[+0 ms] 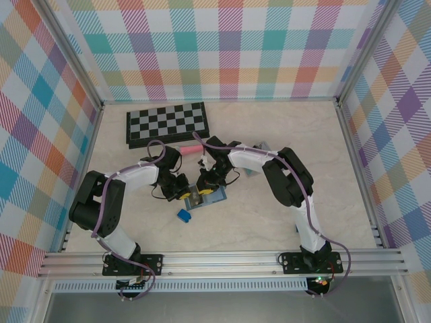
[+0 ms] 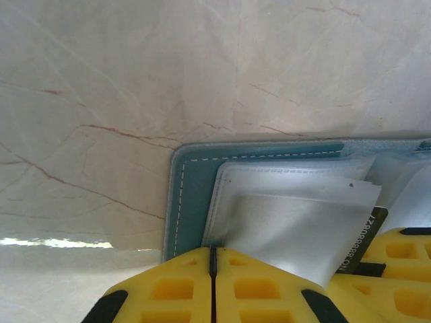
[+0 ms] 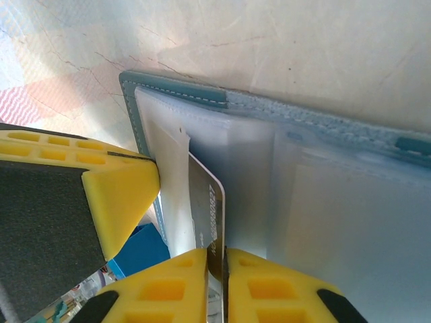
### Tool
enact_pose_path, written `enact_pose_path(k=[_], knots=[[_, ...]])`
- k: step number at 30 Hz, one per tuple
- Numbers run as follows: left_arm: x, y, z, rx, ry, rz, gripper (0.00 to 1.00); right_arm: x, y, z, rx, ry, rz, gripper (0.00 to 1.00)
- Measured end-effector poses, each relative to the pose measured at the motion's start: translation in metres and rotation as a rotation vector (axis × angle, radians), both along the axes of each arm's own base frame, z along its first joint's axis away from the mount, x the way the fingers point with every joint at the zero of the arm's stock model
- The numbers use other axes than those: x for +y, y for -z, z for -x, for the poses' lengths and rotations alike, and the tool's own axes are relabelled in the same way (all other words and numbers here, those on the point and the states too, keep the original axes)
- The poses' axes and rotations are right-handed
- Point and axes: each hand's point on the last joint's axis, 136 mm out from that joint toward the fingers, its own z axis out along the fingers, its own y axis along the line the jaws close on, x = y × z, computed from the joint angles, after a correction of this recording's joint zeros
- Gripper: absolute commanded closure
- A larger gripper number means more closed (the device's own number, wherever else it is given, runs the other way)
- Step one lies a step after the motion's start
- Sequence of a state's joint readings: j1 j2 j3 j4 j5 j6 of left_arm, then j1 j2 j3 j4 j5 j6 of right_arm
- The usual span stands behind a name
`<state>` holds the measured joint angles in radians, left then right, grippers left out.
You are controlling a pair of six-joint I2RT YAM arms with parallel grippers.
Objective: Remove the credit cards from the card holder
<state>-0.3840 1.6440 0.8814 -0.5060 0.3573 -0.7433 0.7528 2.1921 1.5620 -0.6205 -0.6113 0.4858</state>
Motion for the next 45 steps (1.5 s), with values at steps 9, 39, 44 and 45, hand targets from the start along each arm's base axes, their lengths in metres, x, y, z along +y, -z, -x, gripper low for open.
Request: enact_pose_path(k=[9, 39, 44, 45], knots=[[0.002, 0.000, 0.002, 0.007, 0.003, -0.011, 0.80, -0.002, 0.001, -0.003, -0.031, -0.013, 0.013, 0.97], [0.004, -0.055, -0.014, -0.139, 0.015, -0.014, 0.64, -0.052, -0.120, -0.047, -0.376, 0.055, -0.024, 1.00], [0.014, -0.081, -0.020, -0.203, -0.015, -0.053, 0.41, -0.077, -0.155, -0.067, -0.463, 0.115, -0.060, 1.00], [0.017, -0.085, -0.020, -0.210, -0.021, -0.067, 0.37, -0.084, -0.160, -0.071, -0.482, 0.127, -0.058, 1.00]])
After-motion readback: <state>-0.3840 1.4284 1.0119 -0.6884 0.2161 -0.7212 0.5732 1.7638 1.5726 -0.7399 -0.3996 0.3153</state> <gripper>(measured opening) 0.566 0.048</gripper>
